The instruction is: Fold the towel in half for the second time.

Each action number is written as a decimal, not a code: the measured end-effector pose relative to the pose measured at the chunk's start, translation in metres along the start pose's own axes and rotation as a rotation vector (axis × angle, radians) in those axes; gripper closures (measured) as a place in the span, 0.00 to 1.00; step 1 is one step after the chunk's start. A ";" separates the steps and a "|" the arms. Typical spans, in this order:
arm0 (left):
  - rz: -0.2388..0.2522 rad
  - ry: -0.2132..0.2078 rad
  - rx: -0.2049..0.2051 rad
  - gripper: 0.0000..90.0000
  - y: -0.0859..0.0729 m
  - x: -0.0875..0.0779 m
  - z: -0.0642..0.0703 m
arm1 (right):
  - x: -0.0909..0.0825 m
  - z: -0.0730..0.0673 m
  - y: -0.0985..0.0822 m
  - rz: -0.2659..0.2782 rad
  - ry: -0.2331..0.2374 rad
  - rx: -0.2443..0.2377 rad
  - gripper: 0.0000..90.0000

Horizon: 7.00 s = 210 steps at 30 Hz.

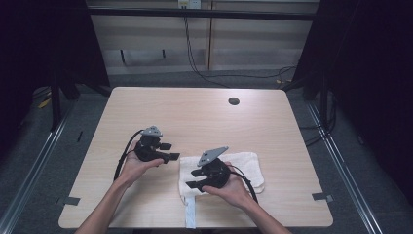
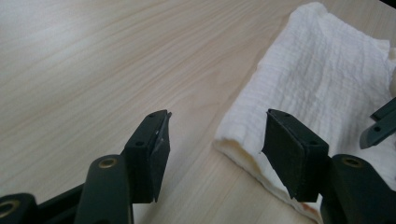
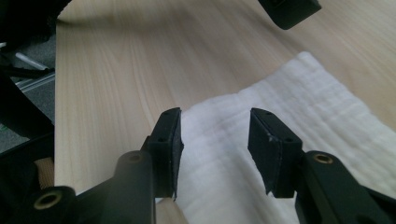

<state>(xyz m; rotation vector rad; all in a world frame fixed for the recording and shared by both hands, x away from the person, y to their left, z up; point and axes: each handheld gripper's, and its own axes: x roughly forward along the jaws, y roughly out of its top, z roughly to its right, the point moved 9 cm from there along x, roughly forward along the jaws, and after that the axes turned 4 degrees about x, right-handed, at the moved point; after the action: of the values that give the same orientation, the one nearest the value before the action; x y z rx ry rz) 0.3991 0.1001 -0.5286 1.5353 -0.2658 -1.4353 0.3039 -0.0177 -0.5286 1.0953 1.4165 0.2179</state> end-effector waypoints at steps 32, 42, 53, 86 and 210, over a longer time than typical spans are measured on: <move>0.018 0.051 -0.020 0.44 -0.001 -0.002 -0.007 | 0.034 -0.005 -0.018 -0.054 -0.083 -0.119 0.79; -0.019 0.008 -0.001 0.42 -0.006 0.015 0.003 | 0.034 0.001 -0.017 -0.042 -0.095 -0.082 0.91; -0.058 -0.070 0.026 0.58 -0.014 0.034 0.017 | 0.033 0.001 -0.018 -0.032 -0.090 -0.069 0.91; -0.035 -0.095 -0.013 0.92 -0.012 0.025 0.018 | 0.027 -0.006 -0.009 -0.006 -0.054 -0.019 0.93; -0.018 -0.126 0.038 0.82 0.043 0.055 0.068 | -0.076 0.045 -0.062 0.208 -0.225 0.260 0.42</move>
<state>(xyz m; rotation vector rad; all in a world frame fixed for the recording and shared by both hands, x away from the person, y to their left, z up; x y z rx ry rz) 0.3753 0.0067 -0.5197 1.4824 -0.3574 -1.5520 0.2962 -0.1255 -0.5305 1.4372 1.1503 0.0557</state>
